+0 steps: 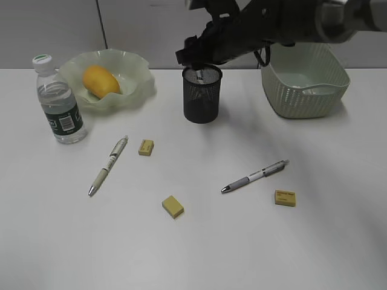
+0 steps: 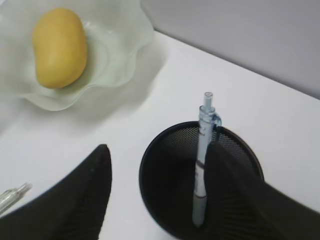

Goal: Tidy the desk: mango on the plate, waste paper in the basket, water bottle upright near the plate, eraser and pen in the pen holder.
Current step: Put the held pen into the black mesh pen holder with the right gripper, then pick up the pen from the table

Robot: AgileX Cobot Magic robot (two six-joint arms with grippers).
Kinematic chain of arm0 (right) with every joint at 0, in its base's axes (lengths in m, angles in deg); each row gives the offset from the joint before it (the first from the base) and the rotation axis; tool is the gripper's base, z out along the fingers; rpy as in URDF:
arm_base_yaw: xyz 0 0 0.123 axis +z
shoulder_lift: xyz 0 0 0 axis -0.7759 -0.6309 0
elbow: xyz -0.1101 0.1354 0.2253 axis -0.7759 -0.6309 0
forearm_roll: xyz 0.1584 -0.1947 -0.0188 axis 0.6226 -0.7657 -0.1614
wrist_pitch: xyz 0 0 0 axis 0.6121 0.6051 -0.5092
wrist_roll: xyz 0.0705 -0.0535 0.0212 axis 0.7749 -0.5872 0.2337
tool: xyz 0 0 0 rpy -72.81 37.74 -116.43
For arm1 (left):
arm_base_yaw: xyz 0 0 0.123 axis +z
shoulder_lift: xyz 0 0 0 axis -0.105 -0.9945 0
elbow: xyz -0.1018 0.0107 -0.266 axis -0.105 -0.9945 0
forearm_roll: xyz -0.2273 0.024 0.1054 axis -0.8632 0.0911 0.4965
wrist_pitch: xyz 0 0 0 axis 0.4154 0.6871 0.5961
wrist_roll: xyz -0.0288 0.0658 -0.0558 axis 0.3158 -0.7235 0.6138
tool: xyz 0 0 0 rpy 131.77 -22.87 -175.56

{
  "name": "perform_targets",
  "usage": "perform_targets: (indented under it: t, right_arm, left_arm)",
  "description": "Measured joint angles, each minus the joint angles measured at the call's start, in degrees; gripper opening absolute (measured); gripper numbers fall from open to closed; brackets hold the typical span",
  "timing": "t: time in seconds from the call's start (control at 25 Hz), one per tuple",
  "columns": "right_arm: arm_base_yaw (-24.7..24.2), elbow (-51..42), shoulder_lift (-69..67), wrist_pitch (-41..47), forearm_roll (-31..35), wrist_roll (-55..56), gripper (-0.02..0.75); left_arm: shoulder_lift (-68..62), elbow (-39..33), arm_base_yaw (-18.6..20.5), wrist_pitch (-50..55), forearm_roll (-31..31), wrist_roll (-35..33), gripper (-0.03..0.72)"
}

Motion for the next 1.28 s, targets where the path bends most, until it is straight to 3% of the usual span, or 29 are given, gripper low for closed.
perform_targets:
  t: [0.24, 0.56, 0.76, 1.08, 1.28]
  right_arm:
    - [0.0, 0.55, 4.15, 17.92, -2.5, 0.89, 0.465]
    - [0.0, 0.55, 6.26, 41.31, -19.38, 13.12, 0.442]
    - [0.0, 0.55, 8.31, 53.09, -24.49, 15.49, 0.439]
    - [0.0, -0.11, 13.26, 56.72, -25.28, 18.55, 0.438]
    - [0.0, -5.69, 21.35, 56.74, -25.03, 19.99, 0.438]
  left_arm:
    - [0.0, 0.0, 0.0, 0.0, 0.0, 0.0, 0.435]
    - [0.0, 0.0, 0.0, 0.0, 0.0, 0.0, 0.435]
    - [0.0, 0.0, 0.0, 0.0, 0.0, 0.0, 0.435]
    - [0.0, 0.0, 0.0, 0.0, 0.0, 0.0, 0.435]
    - [0.0, 0.0, 0.0, 0.0, 0.0, 0.0, 0.435]
